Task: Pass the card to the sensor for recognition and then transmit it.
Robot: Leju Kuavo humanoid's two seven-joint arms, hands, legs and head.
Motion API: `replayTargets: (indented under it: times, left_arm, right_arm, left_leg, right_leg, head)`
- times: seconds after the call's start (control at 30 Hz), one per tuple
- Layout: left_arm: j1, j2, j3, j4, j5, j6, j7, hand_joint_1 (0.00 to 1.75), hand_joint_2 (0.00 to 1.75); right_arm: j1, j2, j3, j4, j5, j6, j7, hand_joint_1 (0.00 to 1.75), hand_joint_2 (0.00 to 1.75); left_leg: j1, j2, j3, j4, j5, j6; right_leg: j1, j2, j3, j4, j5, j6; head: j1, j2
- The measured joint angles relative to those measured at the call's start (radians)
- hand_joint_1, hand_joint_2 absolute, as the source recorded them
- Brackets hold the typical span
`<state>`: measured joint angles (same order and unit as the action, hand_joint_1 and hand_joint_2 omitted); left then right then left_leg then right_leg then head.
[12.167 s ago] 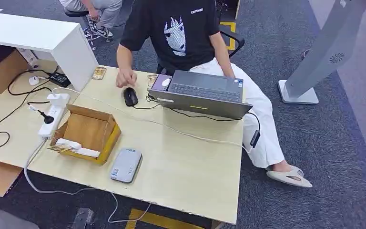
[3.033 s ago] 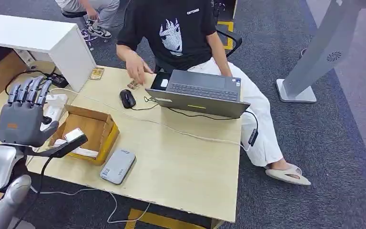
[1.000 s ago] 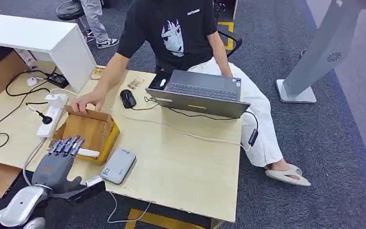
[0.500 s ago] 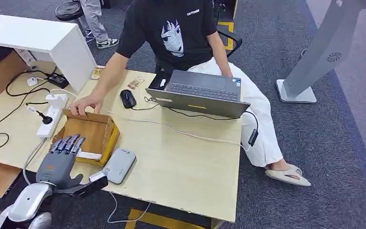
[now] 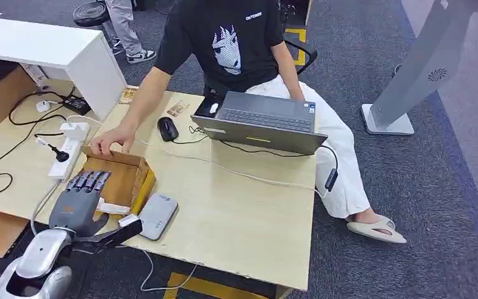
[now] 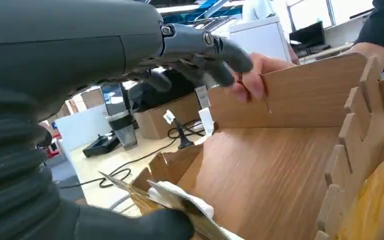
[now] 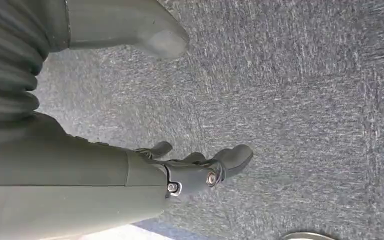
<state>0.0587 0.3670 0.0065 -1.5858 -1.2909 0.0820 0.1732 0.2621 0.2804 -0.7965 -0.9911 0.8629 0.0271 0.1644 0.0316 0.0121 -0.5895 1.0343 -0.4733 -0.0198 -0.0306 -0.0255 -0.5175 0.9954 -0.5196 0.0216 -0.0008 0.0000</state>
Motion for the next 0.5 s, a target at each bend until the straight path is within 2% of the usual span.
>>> replayTargets:
  times: [0.5]
  left_arm:
    - [0.0,-0.006,-0.005,0.0,0.006,-0.029,0.006,1.75,1.75]
  right_arm:
    - [0.0,0.0,-0.007,0.004,-0.01,-0.002,0.003,0.0,1.75]
  left_leg:
    - [0.0,0.0,0.0,0.0,0.0,0.0]
  right_leg:
    - [0.0,0.0,0.0,0.0,0.0,0.0]
  head:
    - [0.0,0.0]
